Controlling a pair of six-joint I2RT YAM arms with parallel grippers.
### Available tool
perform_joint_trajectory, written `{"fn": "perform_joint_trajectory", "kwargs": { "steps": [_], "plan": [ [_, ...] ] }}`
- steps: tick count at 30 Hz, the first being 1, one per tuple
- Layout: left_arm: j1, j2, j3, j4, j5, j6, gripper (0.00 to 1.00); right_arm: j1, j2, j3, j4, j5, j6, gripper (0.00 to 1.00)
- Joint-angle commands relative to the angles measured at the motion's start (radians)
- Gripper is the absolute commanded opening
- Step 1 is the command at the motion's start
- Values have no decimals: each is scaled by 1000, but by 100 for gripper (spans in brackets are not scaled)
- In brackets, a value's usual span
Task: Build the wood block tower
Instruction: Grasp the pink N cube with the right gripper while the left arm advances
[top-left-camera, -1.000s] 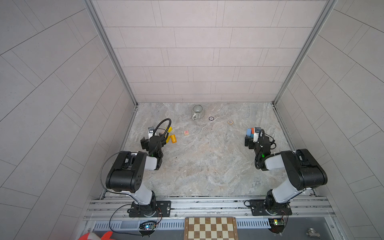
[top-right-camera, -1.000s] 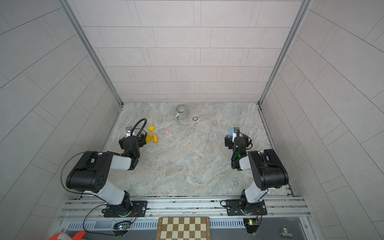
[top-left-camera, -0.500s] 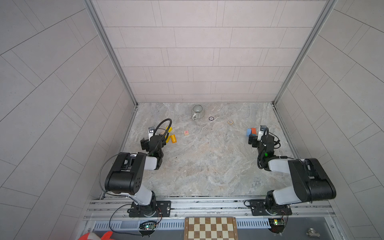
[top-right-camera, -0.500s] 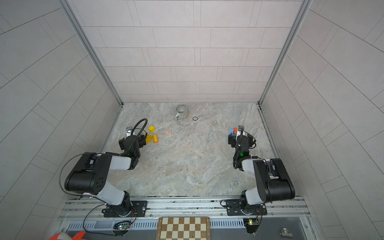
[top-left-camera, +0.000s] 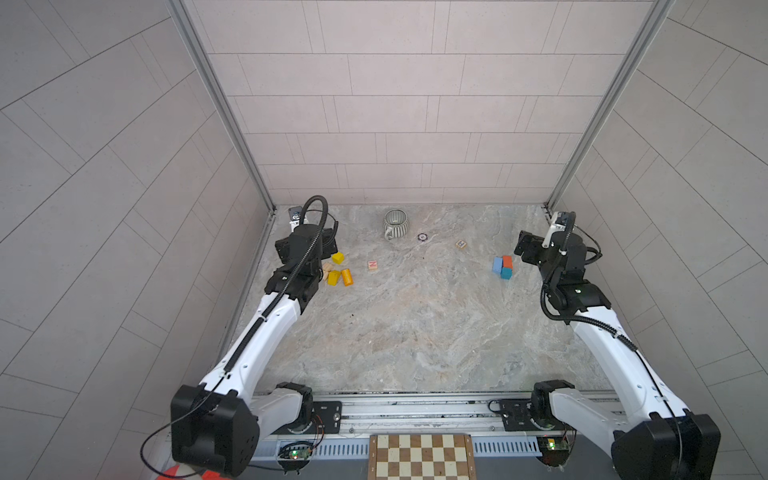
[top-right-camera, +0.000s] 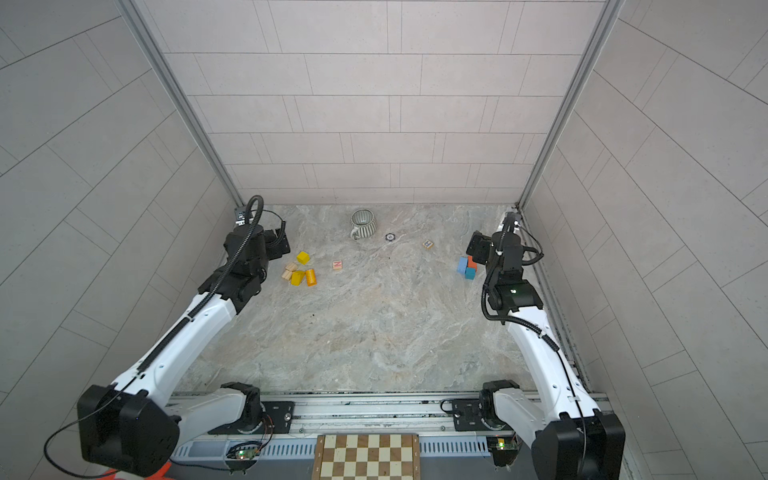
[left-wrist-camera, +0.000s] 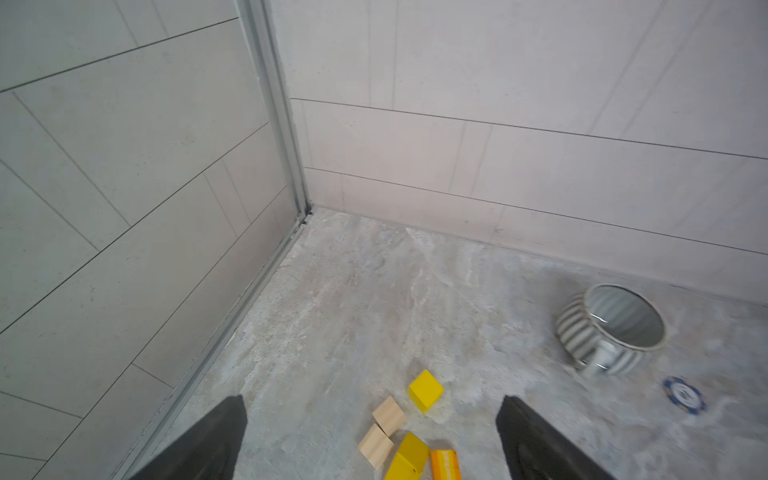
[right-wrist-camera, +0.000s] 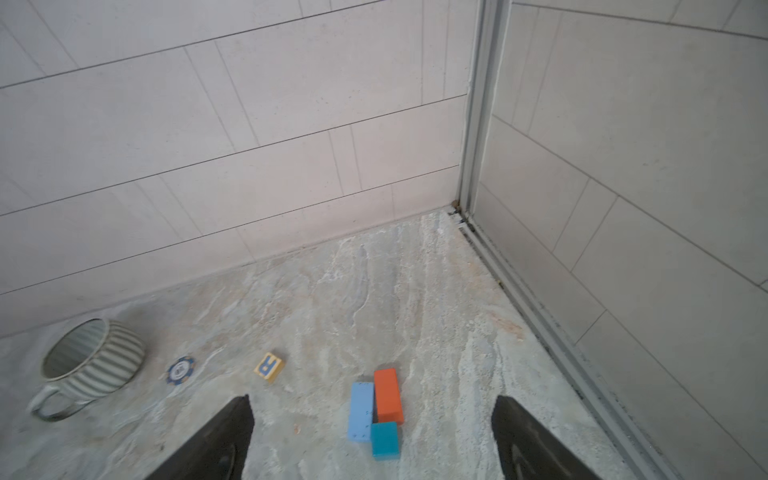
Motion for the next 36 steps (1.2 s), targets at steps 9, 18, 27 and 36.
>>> {"fn": "perform_joint_trajectory", "kwargs": {
  "steps": [9, 18, 27, 36],
  "plan": [
    [-59, -45, 77, -721, -91, -384, 100, 413, 168, 262, -515, 51, 63, 87],
    [-44, -126, 17, -669, -57, -512, 100, 580, 521, 434, -434, 38, 98, 74],
    [-41, -80, -132, -407, -72, -583, 100, 612, 975, 873, -536, -40, 89, 69],
    [-22, -44, -221, -257, -122, -572, 100, 668, 1306, 1267, -615, -23, 98, 67]
  ]
}}
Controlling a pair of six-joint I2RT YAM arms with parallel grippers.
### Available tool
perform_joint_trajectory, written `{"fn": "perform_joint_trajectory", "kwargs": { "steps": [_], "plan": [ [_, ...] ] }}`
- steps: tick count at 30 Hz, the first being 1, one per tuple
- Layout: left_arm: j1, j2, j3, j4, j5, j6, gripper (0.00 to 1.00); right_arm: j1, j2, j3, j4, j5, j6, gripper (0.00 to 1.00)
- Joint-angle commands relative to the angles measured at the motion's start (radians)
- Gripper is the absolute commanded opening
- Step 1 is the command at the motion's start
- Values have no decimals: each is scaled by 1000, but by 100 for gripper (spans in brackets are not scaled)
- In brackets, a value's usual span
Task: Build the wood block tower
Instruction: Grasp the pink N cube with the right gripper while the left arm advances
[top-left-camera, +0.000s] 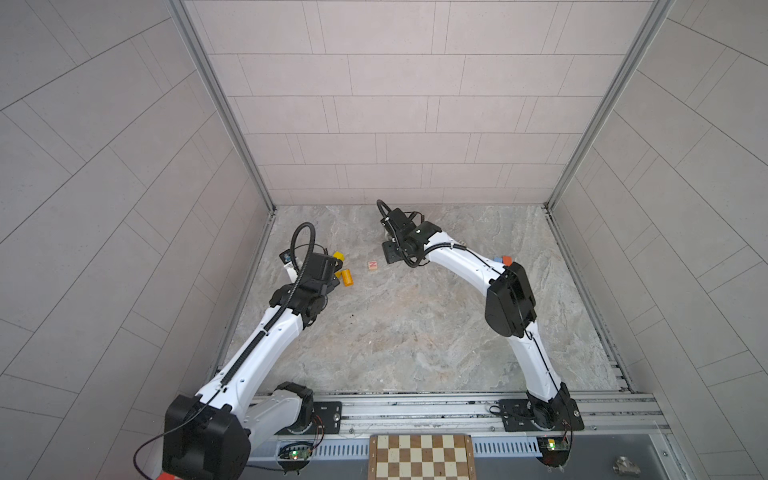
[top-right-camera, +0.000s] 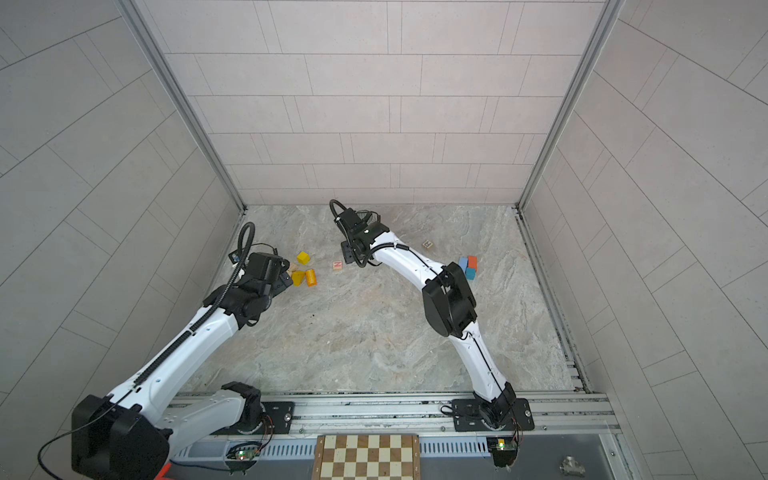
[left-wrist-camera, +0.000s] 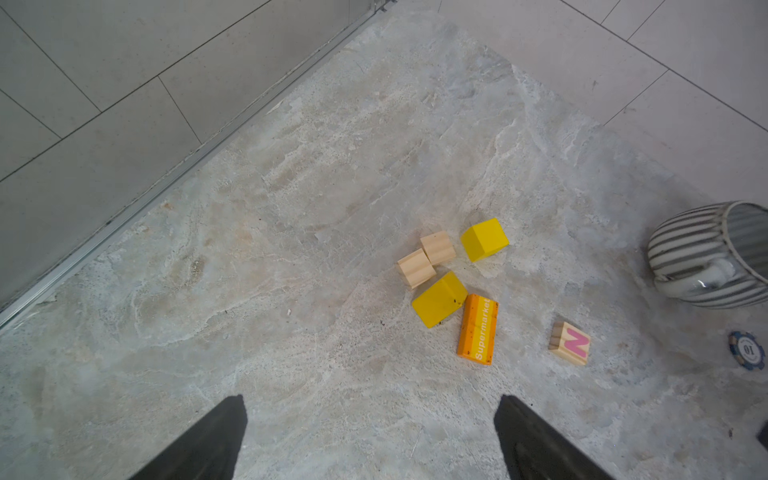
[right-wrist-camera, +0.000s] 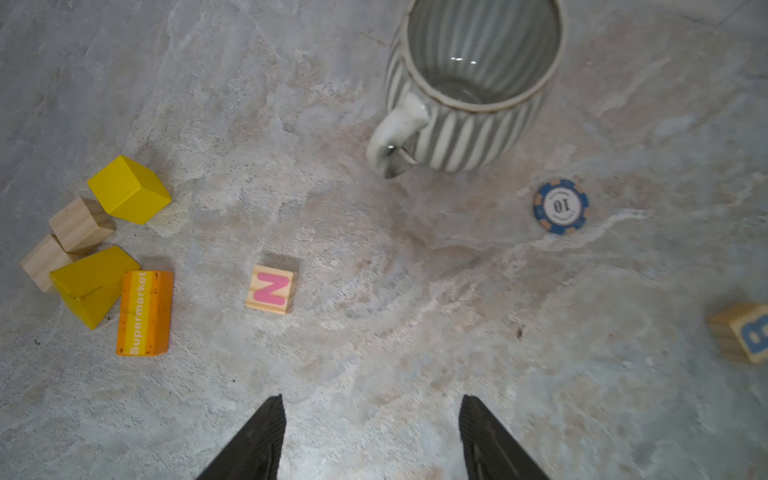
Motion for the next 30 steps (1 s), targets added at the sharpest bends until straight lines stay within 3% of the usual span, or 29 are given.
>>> {"fn": "perform_joint_trajectory", "kwargs": {
  "steps": [1, 4, 8, 21, 30],
  "plan": [
    [30, 10, -45, 72, -41, 1, 100, 25, 58, 84, -59, 29, 12, 65],
    [79, 19, -78, 108, 13, 4, 100, 34, 107, 116, -20, 29, 13, 58],
    [125, 42, -126, 181, 108, -19, 100, 46, 152, 133, 42, 47, 32, 58],
    [147, 89, -130, 197, 128, -21, 100, 55, 355, 336, 56, 28, 77, 58],
    [156, 84, -142, 208, 139, -23, 100, 64, 406, 371, 65, 35, 79, 58]
  ]
}}
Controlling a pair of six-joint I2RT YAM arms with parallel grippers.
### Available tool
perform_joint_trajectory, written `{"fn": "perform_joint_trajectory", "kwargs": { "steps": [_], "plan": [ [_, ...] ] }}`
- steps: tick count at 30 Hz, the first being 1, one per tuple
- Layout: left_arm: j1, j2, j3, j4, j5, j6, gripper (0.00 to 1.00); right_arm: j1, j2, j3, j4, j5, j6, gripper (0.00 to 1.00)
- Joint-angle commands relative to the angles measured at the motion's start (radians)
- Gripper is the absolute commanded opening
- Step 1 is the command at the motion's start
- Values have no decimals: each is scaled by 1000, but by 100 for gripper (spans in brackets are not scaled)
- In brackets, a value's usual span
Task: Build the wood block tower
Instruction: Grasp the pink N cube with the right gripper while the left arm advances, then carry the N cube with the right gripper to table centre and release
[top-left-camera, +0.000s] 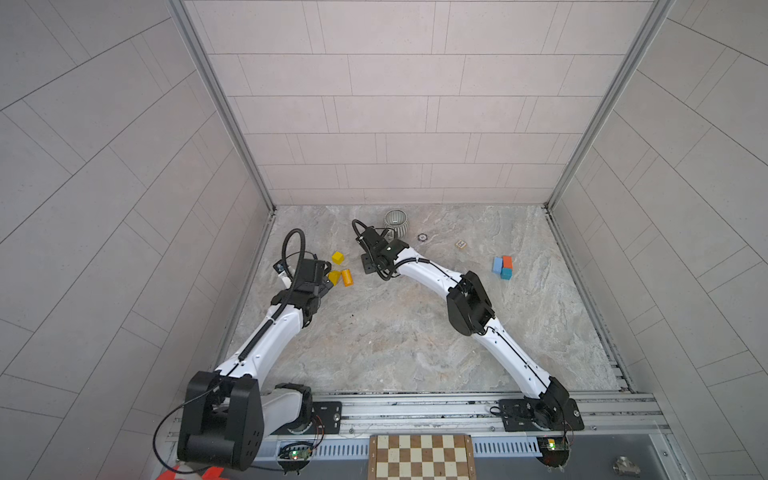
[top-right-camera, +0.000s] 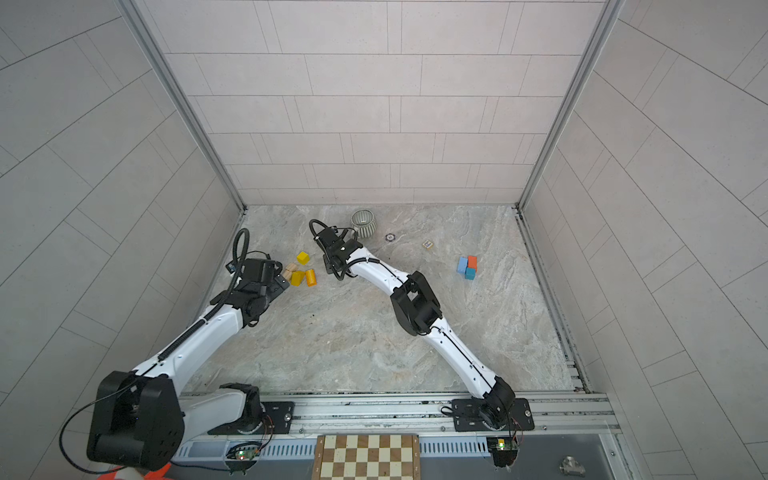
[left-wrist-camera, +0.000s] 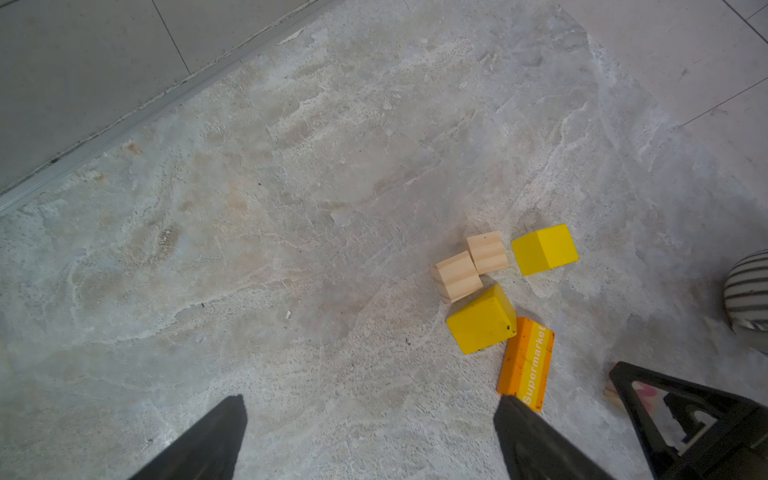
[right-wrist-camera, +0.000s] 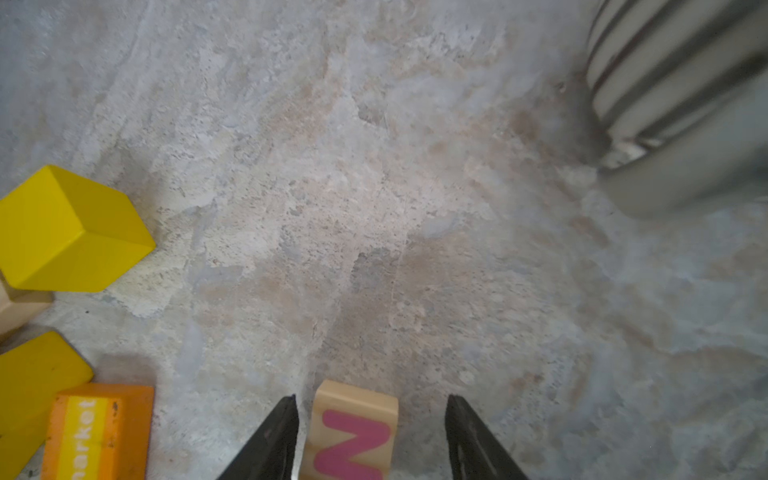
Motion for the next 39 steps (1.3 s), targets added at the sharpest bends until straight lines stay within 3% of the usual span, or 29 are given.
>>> {"fn": "perform_joint_trajectory", "kwargs": {
  "steps": [1, 10, 21, 26, 29, 35, 39],
  "plan": [
    [8, -6, -14, 7, 7, -13, 100, 7, 21, 21, 0, 15, 20, 58],
    [12, -5, -19, 11, 13, -14, 100, 5, 32, 21, 3, 16, 24, 48],
    [20, -1, -25, 16, 24, -16, 100, 6, 47, 21, -6, 14, 31, 45],
    [23, 5, -24, 11, 25, -16, 100, 5, 46, 21, -19, 19, 30, 31],
    [26, 7, -23, 14, 36, -11, 100, 5, 40, 21, -27, 21, 30, 27],
    [25, 19, -10, 11, 80, 14, 100, 6, -19, -20, -40, 29, 22, 25],
    [26, 84, 38, -31, 115, 56, 100, 4, -133, -129, -36, 48, 24, 25]
  ]
}}
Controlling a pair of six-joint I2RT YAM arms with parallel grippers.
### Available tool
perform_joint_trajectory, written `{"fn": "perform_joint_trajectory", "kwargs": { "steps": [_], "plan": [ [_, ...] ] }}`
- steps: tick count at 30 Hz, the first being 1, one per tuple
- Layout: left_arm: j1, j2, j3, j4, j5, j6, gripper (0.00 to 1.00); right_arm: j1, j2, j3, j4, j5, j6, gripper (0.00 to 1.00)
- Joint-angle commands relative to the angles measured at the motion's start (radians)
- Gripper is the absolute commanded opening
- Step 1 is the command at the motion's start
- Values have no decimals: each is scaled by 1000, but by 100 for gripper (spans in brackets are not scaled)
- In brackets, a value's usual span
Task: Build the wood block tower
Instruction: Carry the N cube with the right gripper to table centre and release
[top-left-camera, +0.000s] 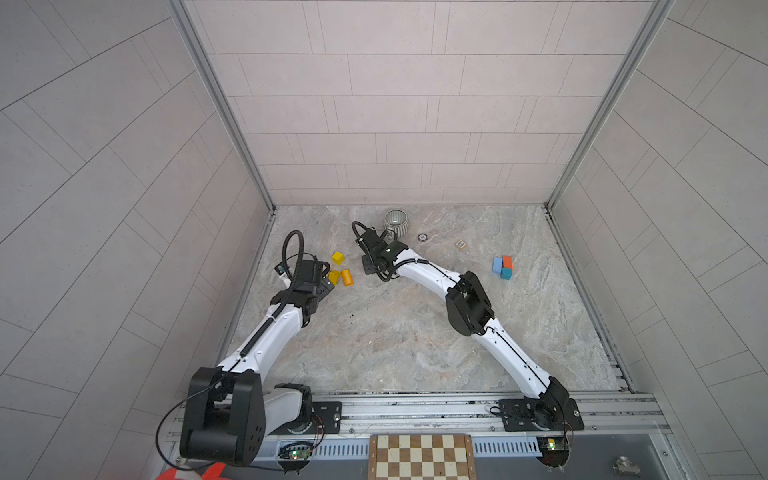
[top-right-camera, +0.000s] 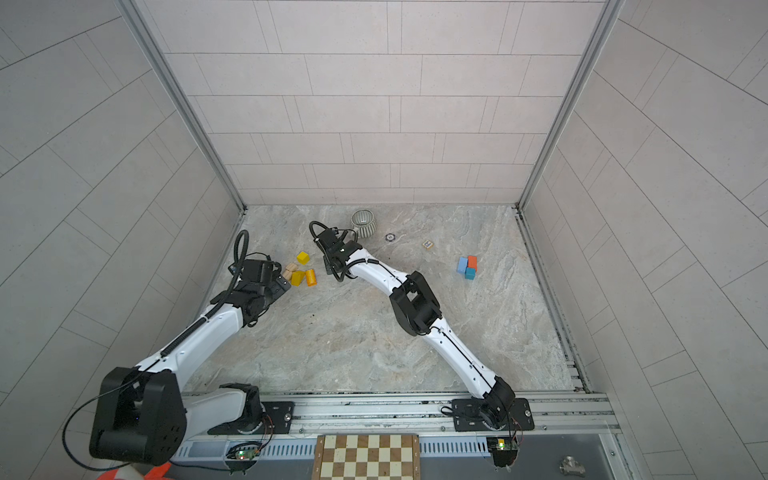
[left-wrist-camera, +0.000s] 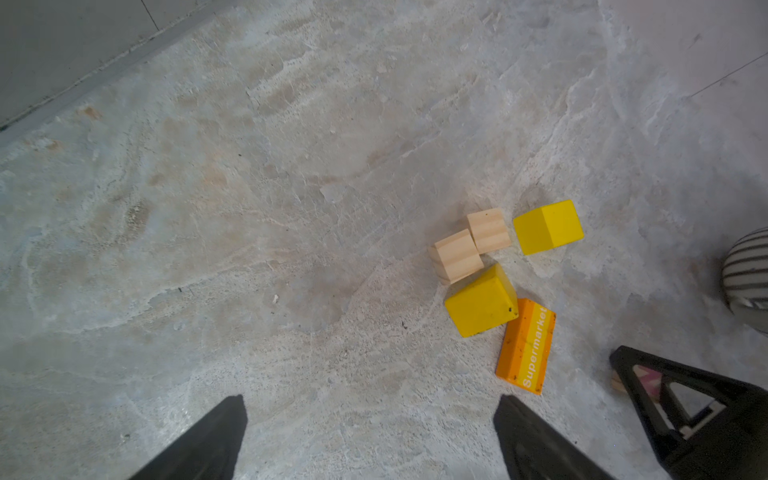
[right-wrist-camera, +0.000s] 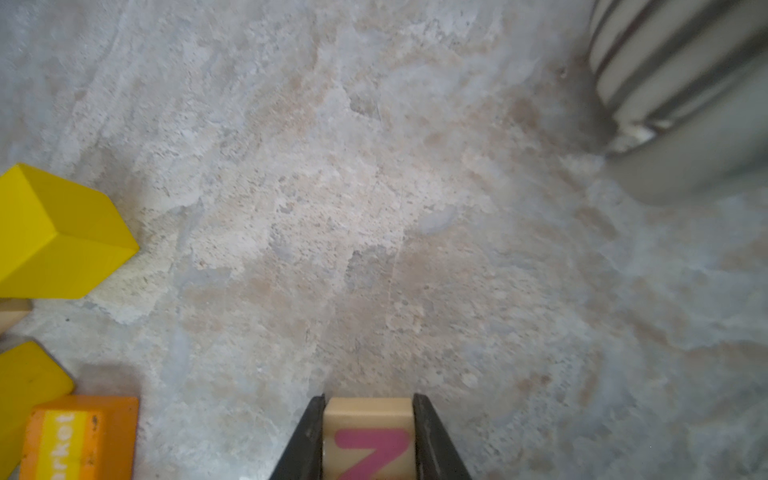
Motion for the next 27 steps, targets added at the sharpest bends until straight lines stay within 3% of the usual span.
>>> {"fn": "perform_joint_trajectory", "kwargs": {
  "steps": [1, 6, 10, 17, 27],
  "plan": [
    [7, 64, 64, -67, 33, 43, 100, 0, -140, -99, -53, 38, 10, 25],
    [-3, 126, 137, -145, 120, 77, 100, -21, -321, -305, -42, 39, 66, 23],
    [-46, 95, 149, -186, 112, 76, 100, -44, -491, -548, 40, 32, 79, 22],
    [-195, 62, 164, -189, 84, 128, 100, -134, -752, -939, 176, 2, 91, 22],
    [-237, 155, 208, -181, 214, 174, 100, -264, -869, -1267, 335, -40, 71, 21]
  ]
}}
